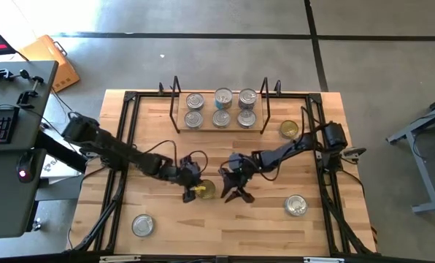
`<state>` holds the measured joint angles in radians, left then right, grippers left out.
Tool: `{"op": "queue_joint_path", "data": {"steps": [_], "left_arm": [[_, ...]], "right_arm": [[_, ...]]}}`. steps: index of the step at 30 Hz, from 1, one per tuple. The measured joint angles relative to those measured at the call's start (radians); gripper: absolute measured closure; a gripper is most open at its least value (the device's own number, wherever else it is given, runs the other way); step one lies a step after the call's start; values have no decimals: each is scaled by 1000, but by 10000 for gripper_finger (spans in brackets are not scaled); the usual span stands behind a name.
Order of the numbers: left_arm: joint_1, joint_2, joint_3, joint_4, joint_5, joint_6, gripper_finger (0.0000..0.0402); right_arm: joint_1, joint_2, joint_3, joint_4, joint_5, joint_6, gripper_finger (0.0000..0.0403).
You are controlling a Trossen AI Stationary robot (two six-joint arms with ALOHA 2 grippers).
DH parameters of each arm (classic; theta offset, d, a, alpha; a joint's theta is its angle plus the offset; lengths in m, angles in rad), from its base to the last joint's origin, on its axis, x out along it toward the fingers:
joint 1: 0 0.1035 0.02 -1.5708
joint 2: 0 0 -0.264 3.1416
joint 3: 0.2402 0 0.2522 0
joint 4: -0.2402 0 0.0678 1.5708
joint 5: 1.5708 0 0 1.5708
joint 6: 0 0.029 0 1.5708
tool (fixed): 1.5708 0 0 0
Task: Stack canned seafood by type on shelf
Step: Stack the green tuna can on top of the green tuna can on the shelf
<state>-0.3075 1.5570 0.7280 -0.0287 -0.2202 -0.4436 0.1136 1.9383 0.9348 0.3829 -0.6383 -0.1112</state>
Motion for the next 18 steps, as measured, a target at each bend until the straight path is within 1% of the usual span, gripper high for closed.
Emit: {"op": "queue_joint_path", "data": {"steps": [4, 7, 9, 14, 17, 18], "left_arm": [[46, 46, 0, 71, 69, 10, 401], [62, 51, 0, 87, 111, 18, 401], [71, 51, 0, 73, 115, 19, 401], [79, 47, 2, -5, 112, 33, 401], [78, 46, 4, -44, 110, -1, 401], [78, 39, 4, -67, 110, -18, 401]], "right_arm": [[7, 11, 6, -1, 40, 4, 296], [-4, 26, 16, 7, 69, 9, 296], [-11, 37, 14, 8, 91, 10, 296], [-23, 51, 14, 39, 224, 9, 296], [-36, 52, 14, 51, 280, 9, 296], [-42, 52, 14, 55, 317, 10, 296]]}}
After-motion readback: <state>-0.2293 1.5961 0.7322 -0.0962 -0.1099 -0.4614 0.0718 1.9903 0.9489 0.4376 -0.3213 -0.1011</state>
